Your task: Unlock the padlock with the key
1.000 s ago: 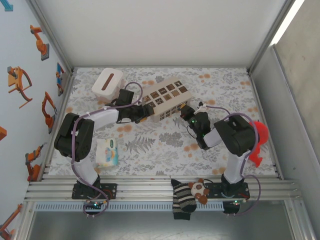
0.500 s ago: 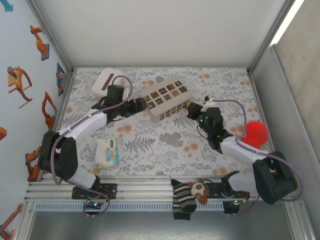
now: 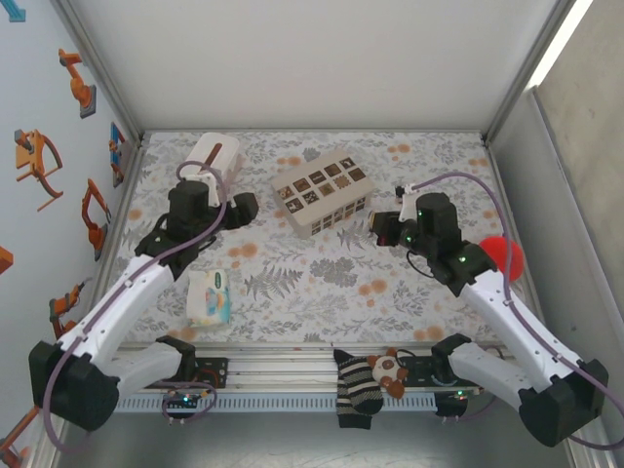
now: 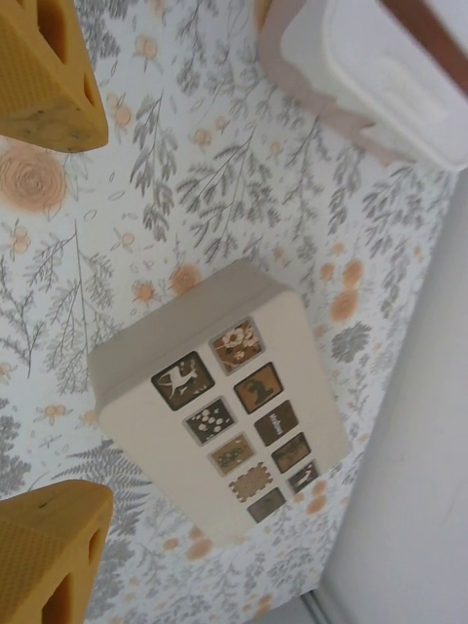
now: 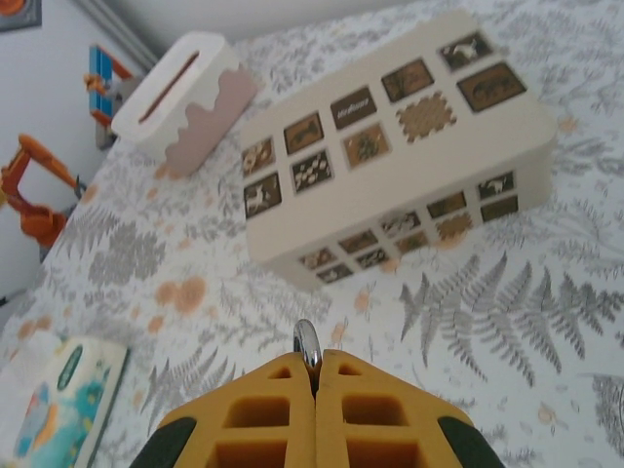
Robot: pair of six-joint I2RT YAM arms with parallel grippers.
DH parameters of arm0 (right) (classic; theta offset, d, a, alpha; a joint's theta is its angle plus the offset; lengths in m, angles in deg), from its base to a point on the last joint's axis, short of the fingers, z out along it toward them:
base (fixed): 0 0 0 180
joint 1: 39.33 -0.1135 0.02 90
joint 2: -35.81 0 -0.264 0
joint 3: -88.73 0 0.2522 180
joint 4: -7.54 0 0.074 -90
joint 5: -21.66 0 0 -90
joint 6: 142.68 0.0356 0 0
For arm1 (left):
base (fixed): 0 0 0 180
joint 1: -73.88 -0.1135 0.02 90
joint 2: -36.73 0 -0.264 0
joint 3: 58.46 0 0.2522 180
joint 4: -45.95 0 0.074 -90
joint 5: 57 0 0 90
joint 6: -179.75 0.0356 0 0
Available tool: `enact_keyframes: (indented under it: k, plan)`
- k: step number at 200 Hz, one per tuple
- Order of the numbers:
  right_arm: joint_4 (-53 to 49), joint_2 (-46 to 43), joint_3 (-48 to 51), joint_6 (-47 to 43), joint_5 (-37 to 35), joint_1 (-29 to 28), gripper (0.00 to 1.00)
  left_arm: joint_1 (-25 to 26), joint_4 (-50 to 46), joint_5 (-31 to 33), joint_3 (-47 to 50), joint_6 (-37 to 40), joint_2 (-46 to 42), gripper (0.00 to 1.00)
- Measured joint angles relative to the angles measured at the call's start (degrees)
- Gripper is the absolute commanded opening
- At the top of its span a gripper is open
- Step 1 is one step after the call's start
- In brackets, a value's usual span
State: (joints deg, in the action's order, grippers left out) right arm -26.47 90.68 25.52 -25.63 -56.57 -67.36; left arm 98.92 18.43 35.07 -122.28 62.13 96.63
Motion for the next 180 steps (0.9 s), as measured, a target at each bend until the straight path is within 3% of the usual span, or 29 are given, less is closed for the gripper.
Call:
enact_keyframes:
  k: [44, 99, 180]
  plan:
    - [-9.9, 2.6, -5.0, 0.5, 0.8, -9.0, 0.0, -0.4, -2.4, 12.8, 4.7, 1.5, -9.5, 1.0]
    - [-12.2, 18.3, -9.8, 3.1, 0.8, -21.4, 0.0, -1.8, -5.6, 21.4, 9.3, 1.6, -17.8, 0.96]
    - [-9.6, 44.0, -18.5, 3.3, 4.3, -25.0, 0.0, -2.2, -11.4, 26.1, 9.4, 2.1, -25.2, 0.96]
